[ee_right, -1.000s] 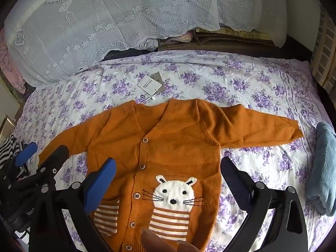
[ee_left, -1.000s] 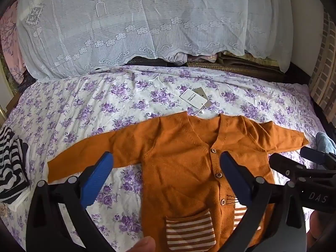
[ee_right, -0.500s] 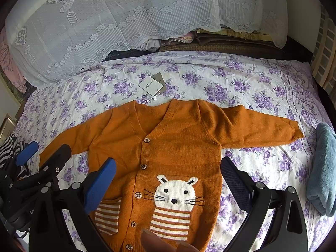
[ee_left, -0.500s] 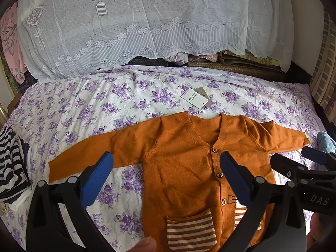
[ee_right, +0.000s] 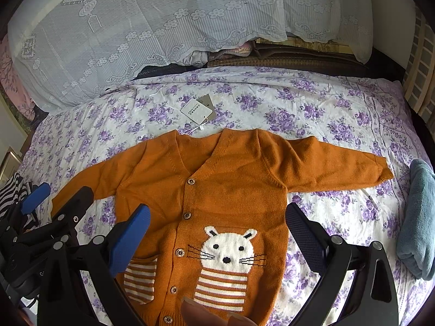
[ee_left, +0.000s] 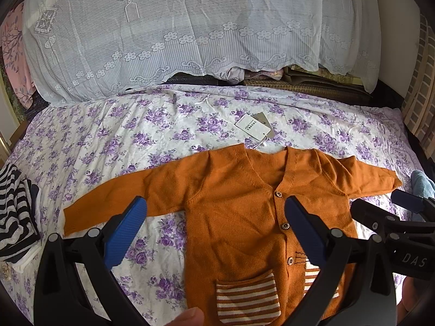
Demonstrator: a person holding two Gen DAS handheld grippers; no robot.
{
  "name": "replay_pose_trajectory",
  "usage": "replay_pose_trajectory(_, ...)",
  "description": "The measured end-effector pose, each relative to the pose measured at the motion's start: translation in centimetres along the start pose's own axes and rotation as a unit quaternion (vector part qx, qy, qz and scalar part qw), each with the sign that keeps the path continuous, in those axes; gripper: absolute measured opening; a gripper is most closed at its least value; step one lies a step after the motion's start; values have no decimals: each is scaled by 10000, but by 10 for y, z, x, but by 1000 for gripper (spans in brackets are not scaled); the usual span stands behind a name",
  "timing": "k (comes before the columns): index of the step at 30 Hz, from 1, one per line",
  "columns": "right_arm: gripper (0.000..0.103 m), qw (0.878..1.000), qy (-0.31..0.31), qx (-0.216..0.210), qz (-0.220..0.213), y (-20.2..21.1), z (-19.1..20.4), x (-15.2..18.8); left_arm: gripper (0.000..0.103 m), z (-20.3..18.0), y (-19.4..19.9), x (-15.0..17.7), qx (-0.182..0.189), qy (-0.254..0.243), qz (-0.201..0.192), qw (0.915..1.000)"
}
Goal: Fold small clothes
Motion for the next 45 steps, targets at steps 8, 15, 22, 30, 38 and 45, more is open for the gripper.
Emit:
replay_pose_trajectory(8, 100, 10000, -3, -10, -1, 0, 0, 0, 99, 2, 0, 1, 1, -3, 11, 10000)
replay_pose_trajectory(15, 100, 10000, -4, -12, -1, -1, 0, 0, 99, 1, 0, 1, -5, -5, 7, 10000)
replay_pose_trajectory(22, 100, 10000, -5, -14, -3, -1, 0, 0, 99, 1, 0, 1, -8, -8, 8, 10000)
replay_pose_trajectory(30, 100, 10000, -7, -16, -2, 0, 0, 0, 99, 0, 0, 0, -11, -11, 15, 10000)
replay_pose_trajectory(38, 100, 10000, -9, -18, -2, -1, 0, 1, 99, 2, 0, 1, -16, -10, 18, 10000)
replay_pose_trajectory(45, 100, 10000, -10, -13, 7, 0, 2, 0, 99, 2, 0, 1, -20, -10, 26, 10000)
Point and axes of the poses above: each gripper's, at about its wrist camera, not at the fingertips, and y roughly against the way its jaws point, z to its left, x to its underside, the point moved 9 cm from there along -y, roughly the way its jaws point, and after that the axes turned 7 degrees about x, right-handed, at the moved point
